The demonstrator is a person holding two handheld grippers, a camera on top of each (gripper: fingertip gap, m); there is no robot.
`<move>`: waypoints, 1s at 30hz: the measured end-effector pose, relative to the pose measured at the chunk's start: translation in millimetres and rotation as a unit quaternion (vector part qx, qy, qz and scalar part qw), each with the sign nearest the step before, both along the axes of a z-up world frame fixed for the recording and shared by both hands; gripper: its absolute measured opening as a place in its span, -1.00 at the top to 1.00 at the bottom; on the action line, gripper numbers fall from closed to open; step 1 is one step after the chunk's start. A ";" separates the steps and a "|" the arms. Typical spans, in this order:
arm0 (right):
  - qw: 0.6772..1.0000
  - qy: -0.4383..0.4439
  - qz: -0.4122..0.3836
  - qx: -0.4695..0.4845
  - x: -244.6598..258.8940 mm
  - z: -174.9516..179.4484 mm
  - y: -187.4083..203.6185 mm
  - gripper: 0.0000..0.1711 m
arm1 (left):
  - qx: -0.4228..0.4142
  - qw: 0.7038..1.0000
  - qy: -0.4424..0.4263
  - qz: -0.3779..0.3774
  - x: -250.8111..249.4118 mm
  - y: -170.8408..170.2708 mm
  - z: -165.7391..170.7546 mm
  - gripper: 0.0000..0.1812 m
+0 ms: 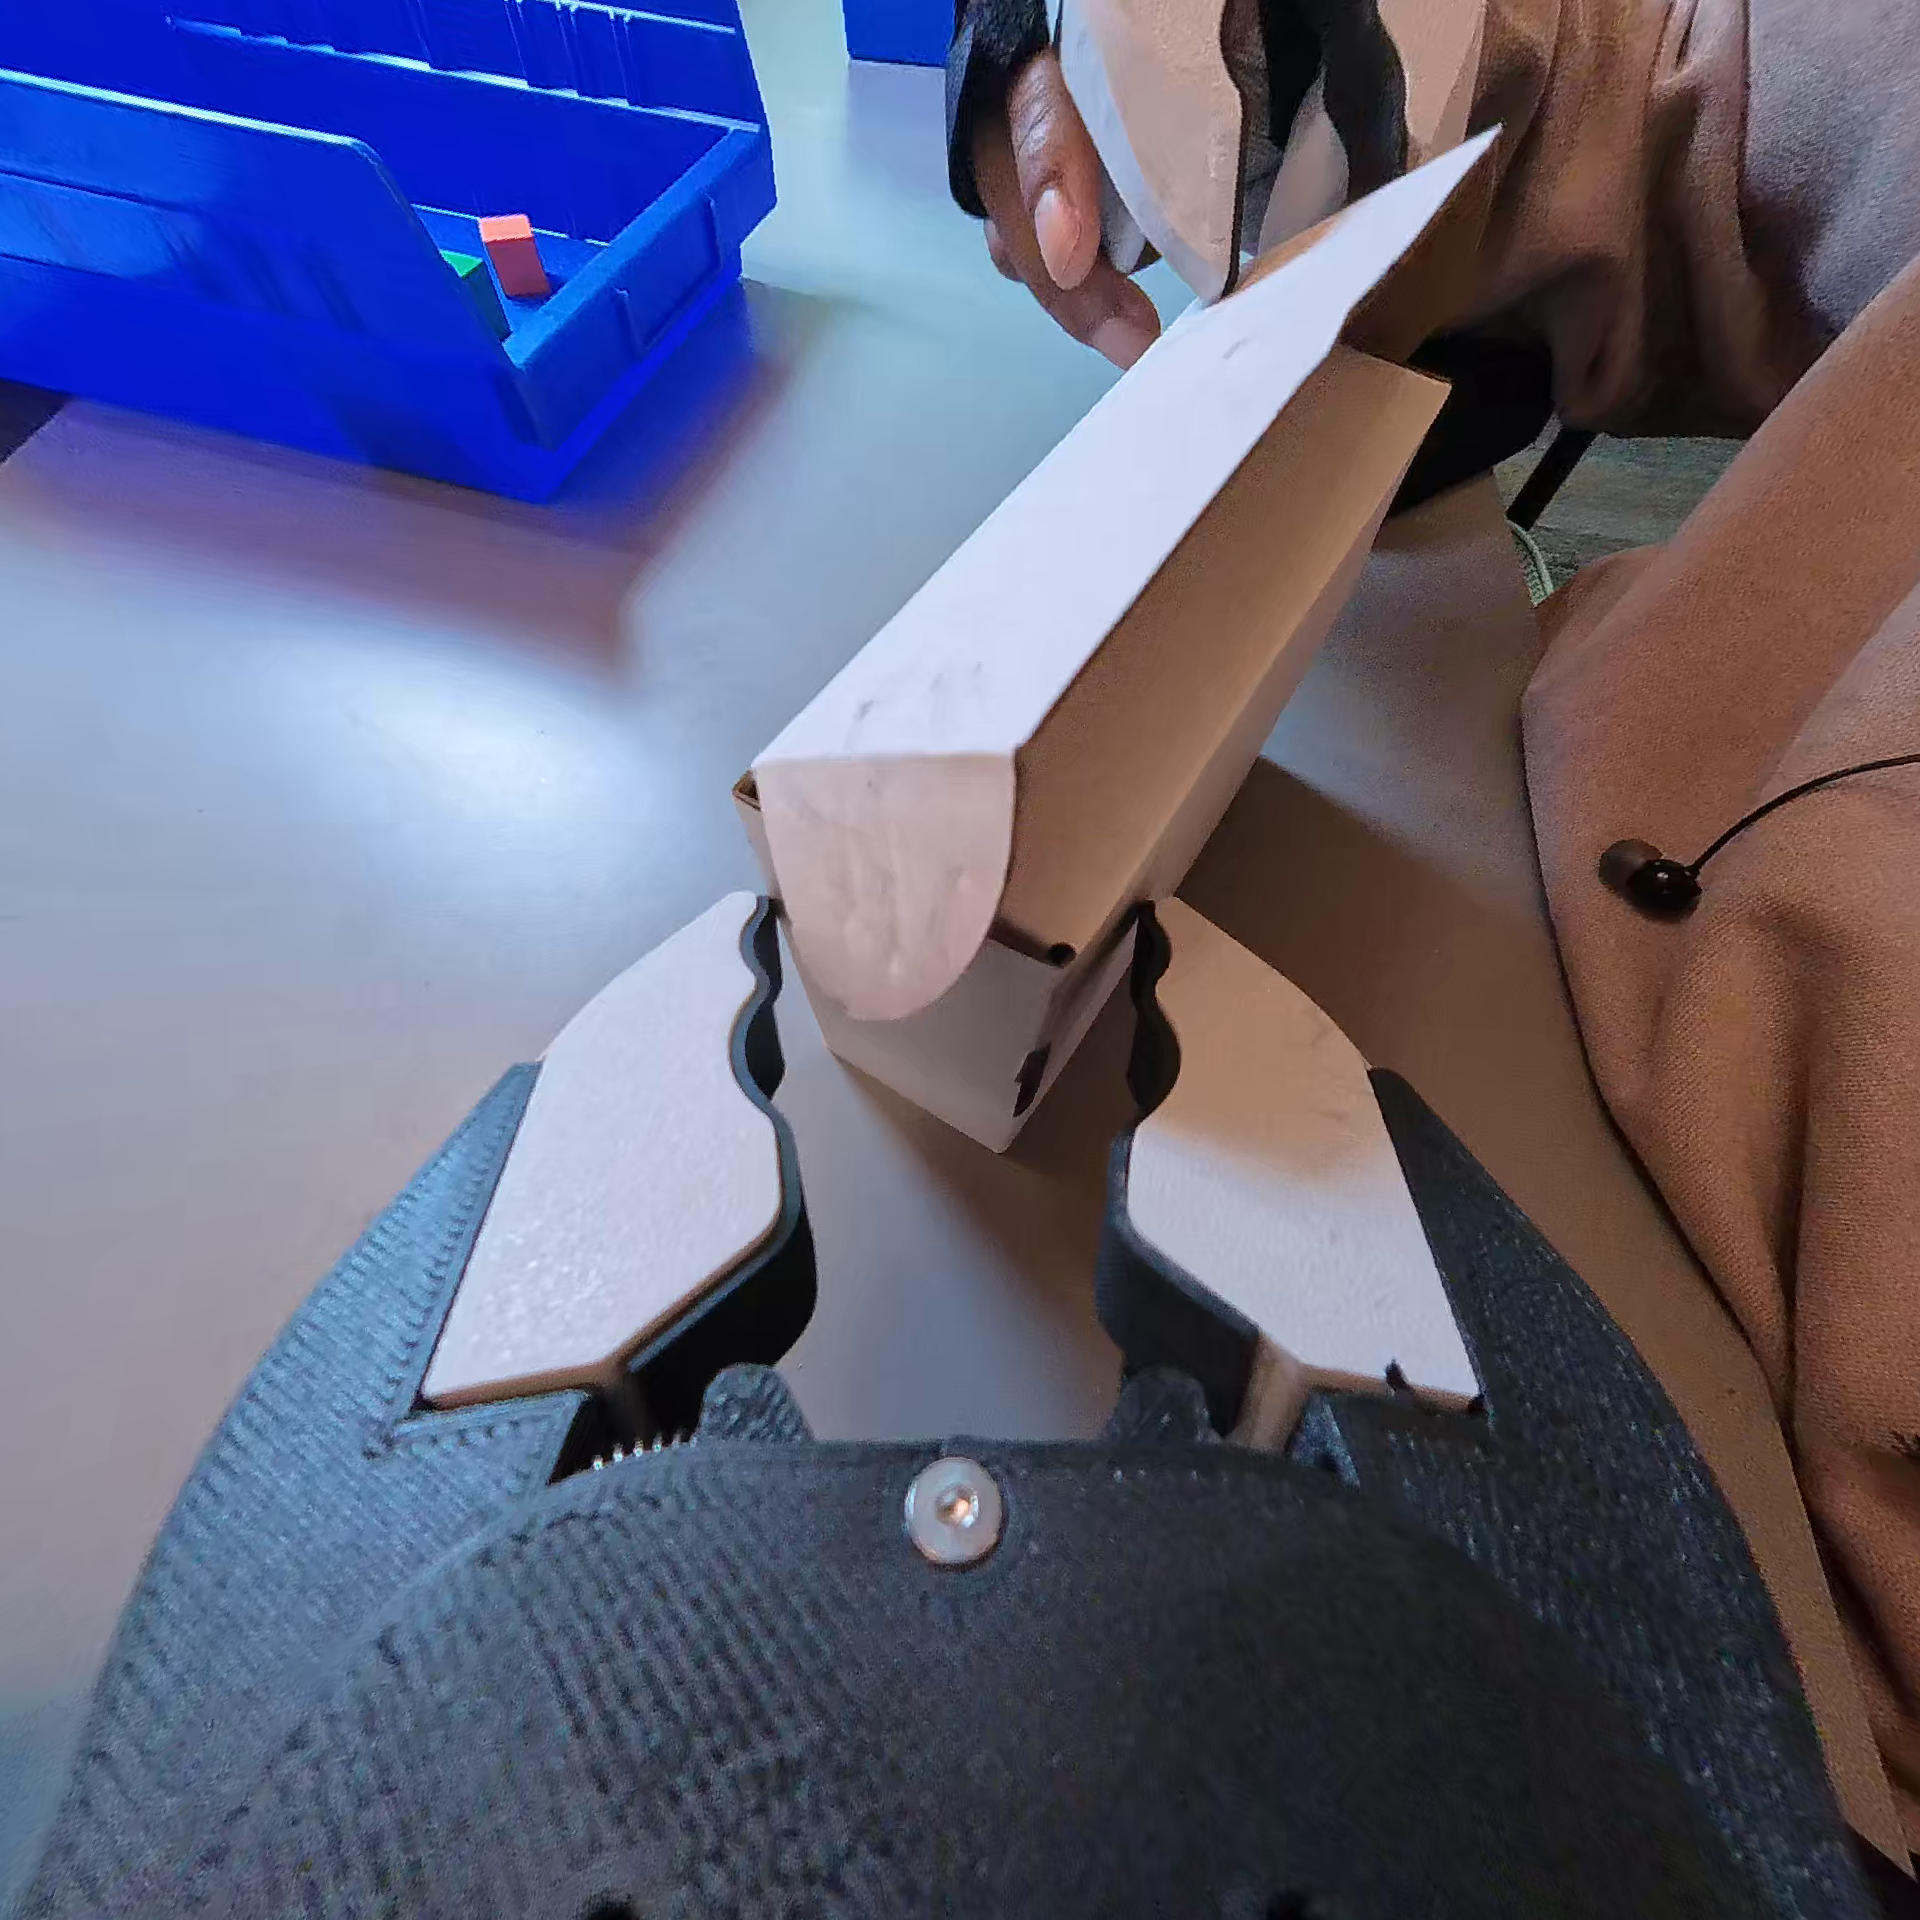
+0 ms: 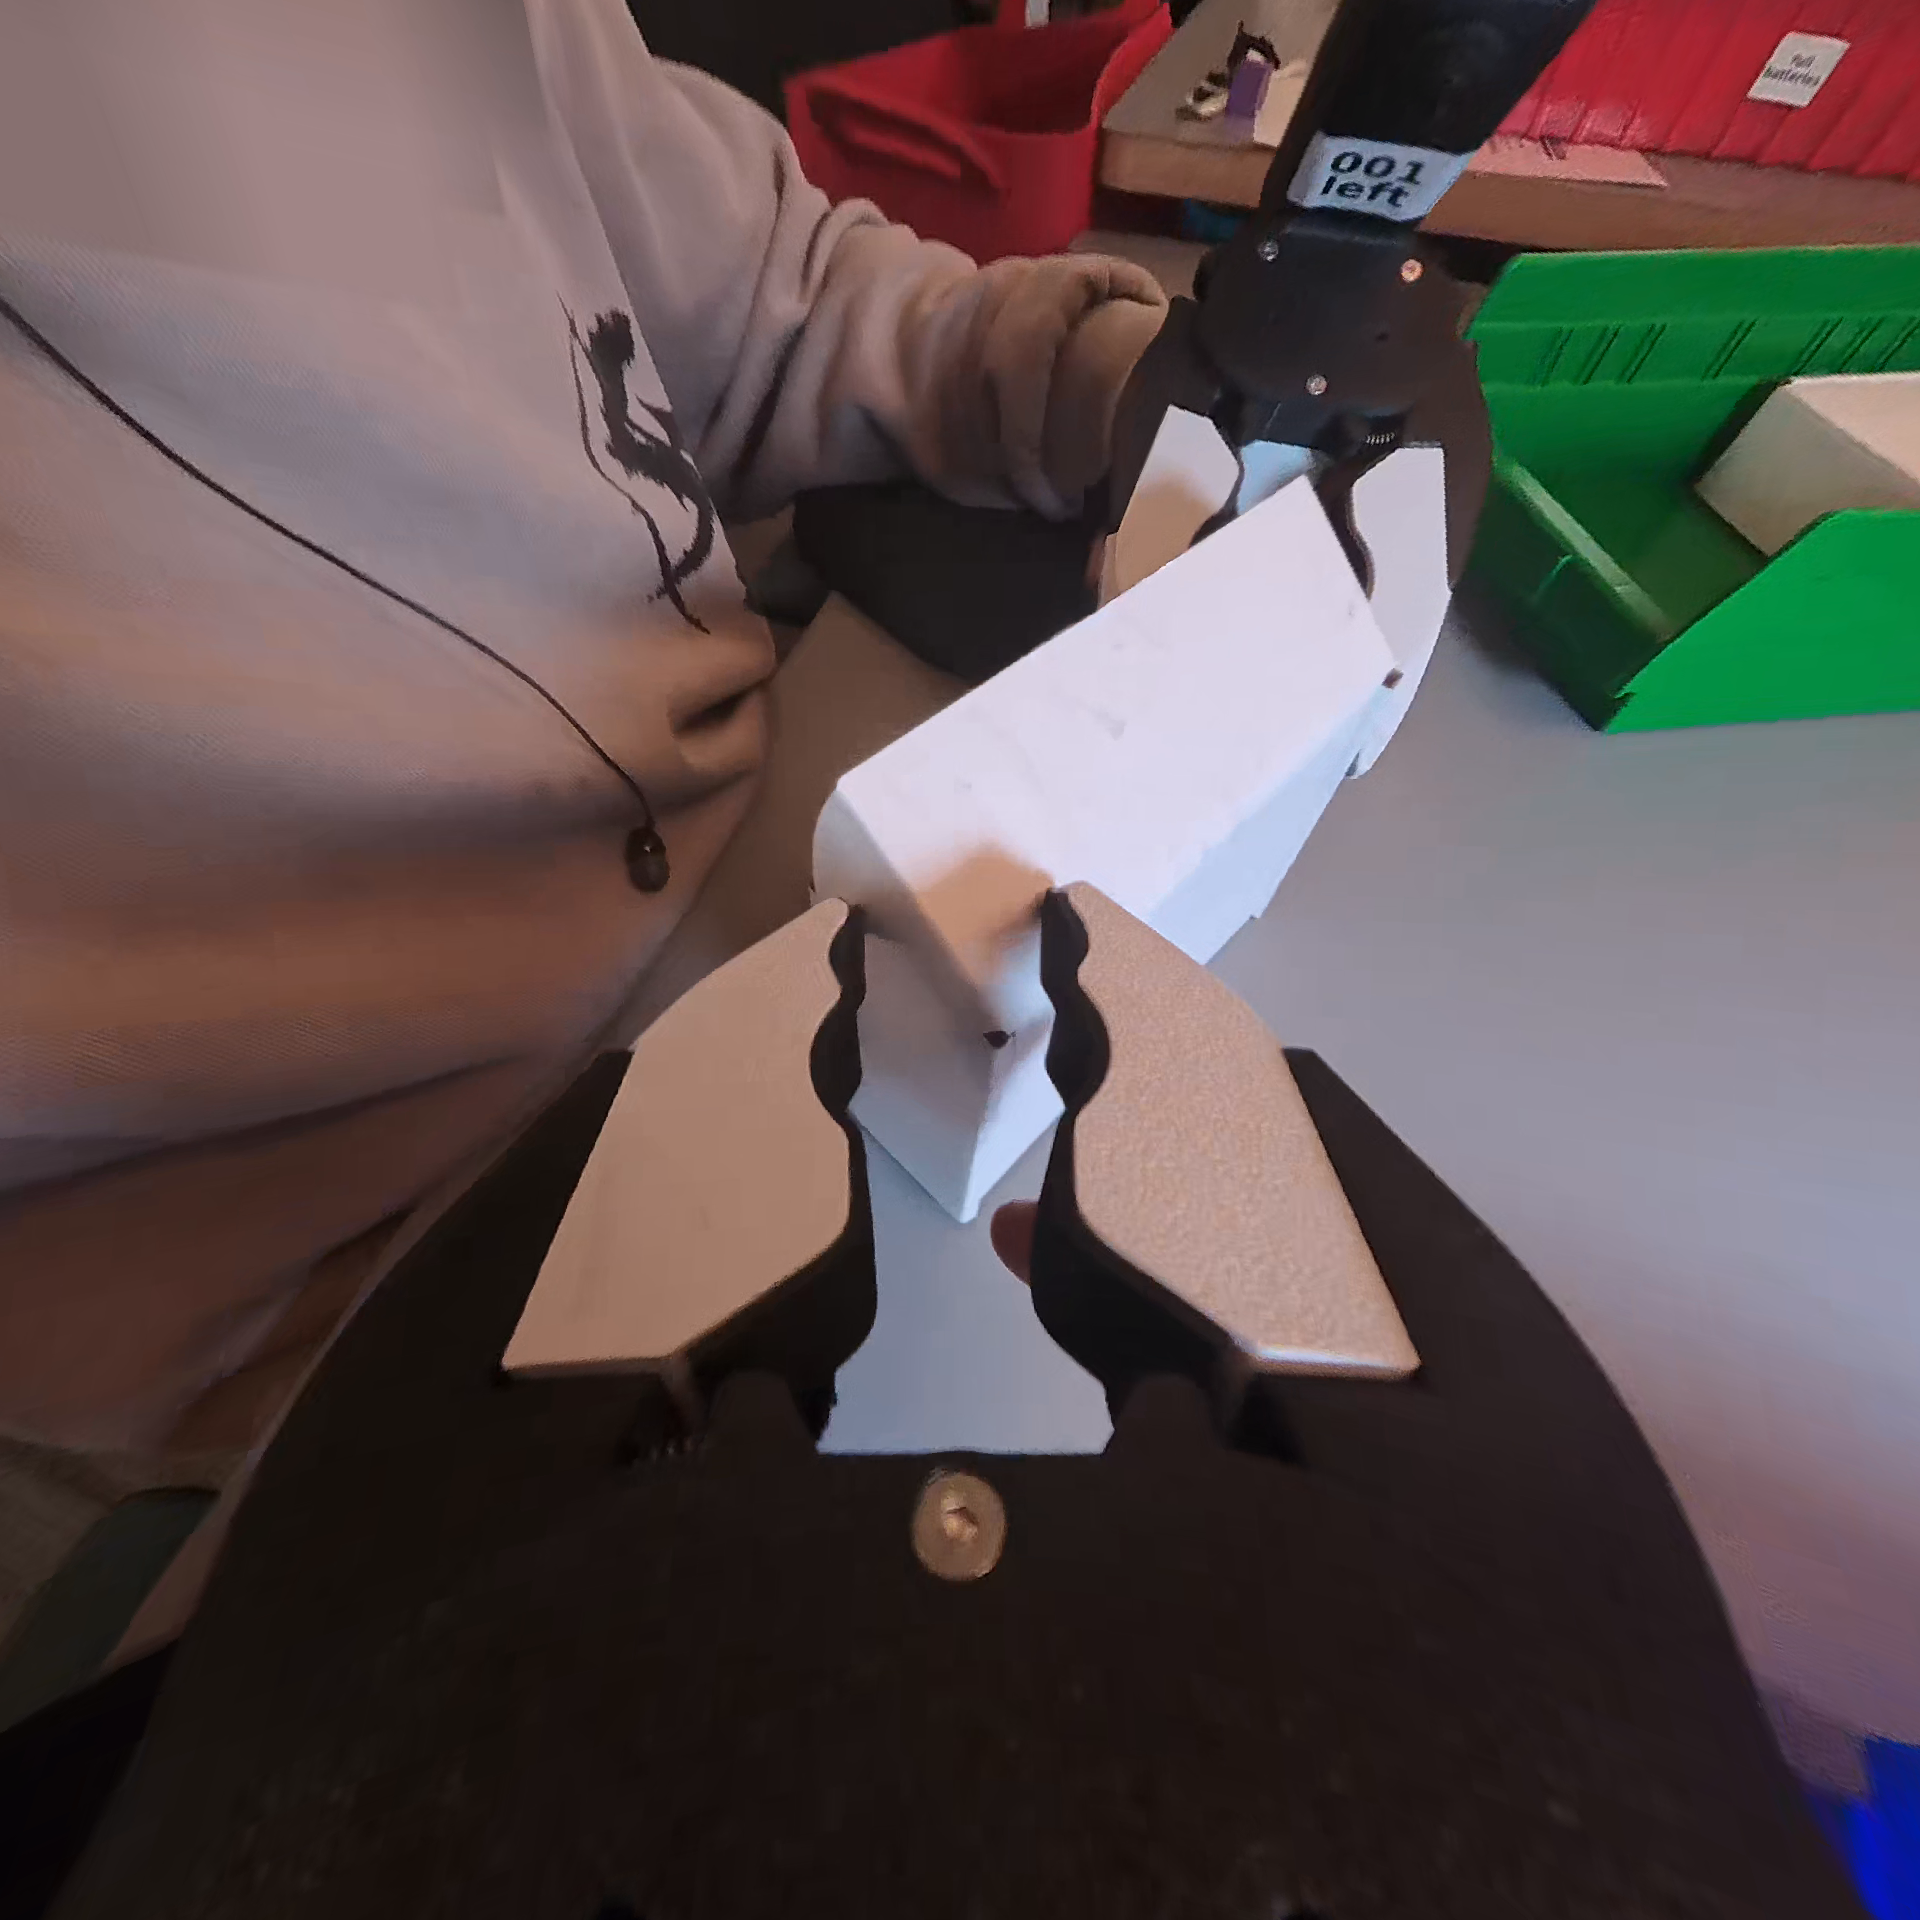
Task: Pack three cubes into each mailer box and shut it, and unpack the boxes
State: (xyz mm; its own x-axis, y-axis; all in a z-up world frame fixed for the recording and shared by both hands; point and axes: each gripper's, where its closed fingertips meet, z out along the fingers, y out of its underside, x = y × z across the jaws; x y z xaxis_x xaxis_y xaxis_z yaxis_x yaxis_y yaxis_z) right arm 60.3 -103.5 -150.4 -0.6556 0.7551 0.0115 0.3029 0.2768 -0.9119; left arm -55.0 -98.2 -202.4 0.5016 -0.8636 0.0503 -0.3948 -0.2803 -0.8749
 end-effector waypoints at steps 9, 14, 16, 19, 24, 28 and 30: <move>0.979 -0.005 0.019 -0.205 -2.4 9.6 6.1 0.65 | 0.003 1.000 0.009 0.012 -1.1 0.4 -0.3 0.28; 0.964 -0.006 0.027 -0.265 -2.7 11.7 9.7 0.66 | 0.004 1.000 0.019 0.021 -1.1 0.5 -0.6 0.27; 0.958 -0.008 0.028 -0.284 -2.8 12.0 12.0 0.66 | 0.005 0.999 0.027 0.025 -1.3 0.6 -0.9 0.27; 0.953 -0.013 0.030 -0.301 -3.5 13.1 13.6 0.66 | 0.007 0.999 0.040 0.031 -1.6 0.8 -1.4 0.27; 0.944 -0.022 0.035 -0.326 -4.4 14.6 16.8 0.67 | 0.008 0.998 0.055 0.041 -1.8 1.3 -2.2 0.27; 0.941 -0.044 0.030 -0.335 -5.0 15.7 21.6 0.68 | 0.003 0.997 0.062 0.052 -1.9 2.3 -2.4 0.27; 0.944 -0.056 0.026 -0.325 -3.9 14.7 22.4 0.68 | 0.004 0.996 0.065 0.055 -1.4 2.4 -2.7 0.27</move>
State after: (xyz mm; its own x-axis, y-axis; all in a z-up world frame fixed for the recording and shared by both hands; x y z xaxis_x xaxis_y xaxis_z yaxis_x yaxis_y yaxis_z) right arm 56.5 -81.1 -135.8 -0.6619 0.5453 -0.5144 0.4084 -0.3131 -0.8574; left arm -56.4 -95.9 -205.1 0.5954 -0.8029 -0.0285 -0.4724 -0.3211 -0.8208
